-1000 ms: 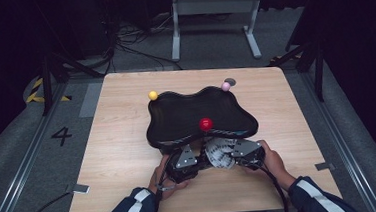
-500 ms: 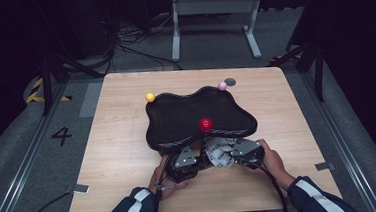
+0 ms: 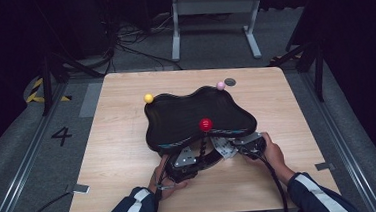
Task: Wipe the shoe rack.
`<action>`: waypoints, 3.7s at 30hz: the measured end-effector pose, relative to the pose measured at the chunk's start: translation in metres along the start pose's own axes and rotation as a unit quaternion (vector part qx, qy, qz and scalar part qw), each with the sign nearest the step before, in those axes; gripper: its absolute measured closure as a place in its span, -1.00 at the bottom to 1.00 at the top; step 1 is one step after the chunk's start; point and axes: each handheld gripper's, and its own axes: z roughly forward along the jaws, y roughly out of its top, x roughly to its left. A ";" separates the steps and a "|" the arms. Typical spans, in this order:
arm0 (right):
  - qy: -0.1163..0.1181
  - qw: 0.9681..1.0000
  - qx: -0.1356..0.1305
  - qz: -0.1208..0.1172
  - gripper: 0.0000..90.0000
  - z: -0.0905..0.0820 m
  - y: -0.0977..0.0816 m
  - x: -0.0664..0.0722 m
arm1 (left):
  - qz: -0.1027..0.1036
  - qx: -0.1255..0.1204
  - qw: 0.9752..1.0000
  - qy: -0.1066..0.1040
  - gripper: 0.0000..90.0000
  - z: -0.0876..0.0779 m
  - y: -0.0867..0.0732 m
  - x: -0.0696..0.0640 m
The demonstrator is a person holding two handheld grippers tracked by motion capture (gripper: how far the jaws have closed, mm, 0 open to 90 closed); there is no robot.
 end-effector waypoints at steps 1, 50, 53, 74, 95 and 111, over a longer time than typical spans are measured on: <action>-0.003 1.000 0.001 -0.008 0.70 -0.001 0.001 0.001 | 0.001 -0.001 1.000 0.000 0.67 0.000 0.000 0.000; -0.115 0.985 -0.082 0.099 0.71 -0.030 0.007 -0.070 | -0.020 0.030 0.999 0.018 0.65 -0.055 -0.027 0.050; -0.120 0.985 -0.068 0.100 0.72 -0.020 0.005 -0.076 | -0.021 0.030 0.999 0.018 0.65 -0.055 -0.027 0.051; -0.052 0.973 -0.226 -0.002 0.70 -0.060 0.043 -0.035 | -0.025 0.023 0.999 0.029 0.65 -0.052 -0.028 0.053; 0.011 0.953 -0.300 -0.037 0.69 -0.109 0.045 -0.018 | -0.034 0.023 0.998 0.039 0.65 -0.054 -0.029 0.058; -0.024 0.980 -0.199 0.015 0.69 -0.044 0.038 -0.060 | -0.037 0.016 0.999 0.033 0.65 -0.055 -0.030 0.064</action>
